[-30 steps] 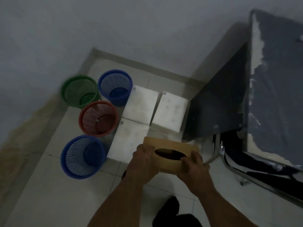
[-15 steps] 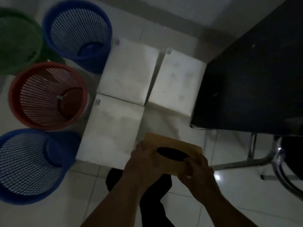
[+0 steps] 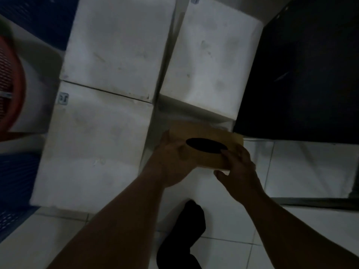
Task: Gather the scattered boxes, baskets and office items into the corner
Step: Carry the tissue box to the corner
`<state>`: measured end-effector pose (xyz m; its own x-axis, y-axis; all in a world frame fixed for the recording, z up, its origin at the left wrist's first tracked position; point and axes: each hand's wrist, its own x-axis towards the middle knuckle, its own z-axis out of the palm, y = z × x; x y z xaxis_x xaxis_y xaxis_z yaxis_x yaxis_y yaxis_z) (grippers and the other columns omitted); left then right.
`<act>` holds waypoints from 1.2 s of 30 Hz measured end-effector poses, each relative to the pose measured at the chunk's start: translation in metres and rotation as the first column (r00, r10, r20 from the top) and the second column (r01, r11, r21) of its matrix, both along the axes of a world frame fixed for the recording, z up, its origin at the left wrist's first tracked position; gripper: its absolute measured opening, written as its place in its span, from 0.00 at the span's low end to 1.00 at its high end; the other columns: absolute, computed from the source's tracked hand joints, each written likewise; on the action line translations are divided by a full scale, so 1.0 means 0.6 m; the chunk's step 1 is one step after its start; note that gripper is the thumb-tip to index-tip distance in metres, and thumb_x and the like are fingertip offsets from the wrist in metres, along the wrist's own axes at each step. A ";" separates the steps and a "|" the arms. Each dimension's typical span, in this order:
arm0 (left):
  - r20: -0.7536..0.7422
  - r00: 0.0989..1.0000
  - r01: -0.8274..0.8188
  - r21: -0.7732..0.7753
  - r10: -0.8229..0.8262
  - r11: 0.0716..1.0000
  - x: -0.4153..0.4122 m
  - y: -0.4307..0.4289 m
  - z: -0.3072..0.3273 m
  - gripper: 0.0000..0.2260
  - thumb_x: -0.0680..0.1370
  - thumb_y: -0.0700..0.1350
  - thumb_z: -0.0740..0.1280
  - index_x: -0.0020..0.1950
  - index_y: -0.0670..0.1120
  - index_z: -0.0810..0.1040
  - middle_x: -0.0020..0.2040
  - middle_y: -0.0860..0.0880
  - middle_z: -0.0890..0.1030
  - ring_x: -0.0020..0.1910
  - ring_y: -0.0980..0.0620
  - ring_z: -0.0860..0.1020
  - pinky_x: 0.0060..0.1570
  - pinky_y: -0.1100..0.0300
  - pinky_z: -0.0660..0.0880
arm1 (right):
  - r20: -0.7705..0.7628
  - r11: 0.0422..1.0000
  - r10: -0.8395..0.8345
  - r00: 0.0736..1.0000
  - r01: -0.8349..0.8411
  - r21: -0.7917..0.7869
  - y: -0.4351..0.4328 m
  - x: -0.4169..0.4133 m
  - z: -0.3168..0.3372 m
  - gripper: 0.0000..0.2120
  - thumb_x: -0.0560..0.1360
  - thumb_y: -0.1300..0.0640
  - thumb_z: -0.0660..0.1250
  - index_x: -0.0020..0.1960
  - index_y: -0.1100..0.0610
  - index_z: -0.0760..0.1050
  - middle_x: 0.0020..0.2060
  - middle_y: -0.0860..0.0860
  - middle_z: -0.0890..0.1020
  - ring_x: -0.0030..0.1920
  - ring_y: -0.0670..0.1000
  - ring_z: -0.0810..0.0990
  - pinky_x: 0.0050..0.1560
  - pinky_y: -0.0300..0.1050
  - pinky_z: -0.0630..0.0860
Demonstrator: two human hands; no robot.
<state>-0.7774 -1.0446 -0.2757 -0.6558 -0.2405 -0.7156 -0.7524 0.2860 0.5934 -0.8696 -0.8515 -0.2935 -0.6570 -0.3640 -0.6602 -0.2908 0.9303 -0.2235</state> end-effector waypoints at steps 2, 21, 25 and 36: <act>0.026 1.000 -0.011 -0.007 0.011 1.000 -0.001 0.005 -0.001 0.27 0.75 0.52 0.69 0.73 0.50 0.67 0.75 0.45 0.59 0.72 0.44 0.63 0.67 0.56 0.63 | -0.001 0.999 0.015 1.000 -0.015 -0.028 -0.001 0.005 0.004 0.31 0.74 0.50 0.71 0.74 0.46 0.64 0.77 0.53 0.51 0.73 0.61 0.59 0.67 0.53 0.66; -0.060 0.907 0.316 -0.560 -0.418 0.766 0.097 -0.035 0.768 0.09 0.78 0.46 0.61 0.55 0.46 0.76 0.51 0.46 0.79 0.49 0.45 0.79 0.49 0.52 0.77 | 0.004 0.892 -0.288 0.958 0.270 -0.362 -0.127 0.173 0.761 0.14 0.76 0.57 0.63 0.60 0.53 0.78 0.55 0.53 0.80 0.55 0.52 0.79 0.56 0.47 0.76; -0.053 0.774 0.441 -0.670 -0.631 0.597 0.088 0.023 0.901 0.11 0.76 0.50 0.65 0.56 0.50 0.74 0.51 0.49 0.78 0.49 0.46 0.78 0.48 0.52 0.75 | -0.051 0.860 -0.374 0.926 0.326 -0.392 -0.075 0.201 0.907 0.17 0.78 0.55 0.63 0.66 0.51 0.74 0.59 0.53 0.80 0.57 0.54 0.78 0.58 0.47 0.75; 0.110 0.056 0.782 -0.623 -0.992 -0.025 0.086 0.437 1.025 0.17 0.77 0.55 0.63 0.64 0.52 0.73 0.62 0.47 0.77 0.58 0.45 0.77 0.53 0.56 0.73 | -0.155 0.574 -0.817 0.555 0.761 -0.302 0.394 0.427 1.044 0.21 0.79 0.46 0.61 0.70 0.48 0.69 0.66 0.55 0.75 0.64 0.56 0.74 0.65 0.47 0.71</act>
<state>-0.7261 -0.7826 0.3391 -0.6687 0.5705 -0.4768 0.5499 0.8111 0.1991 -0.6132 -0.6149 0.3332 -0.8634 0.2955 -0.4089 0.4716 0.7606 -0.4462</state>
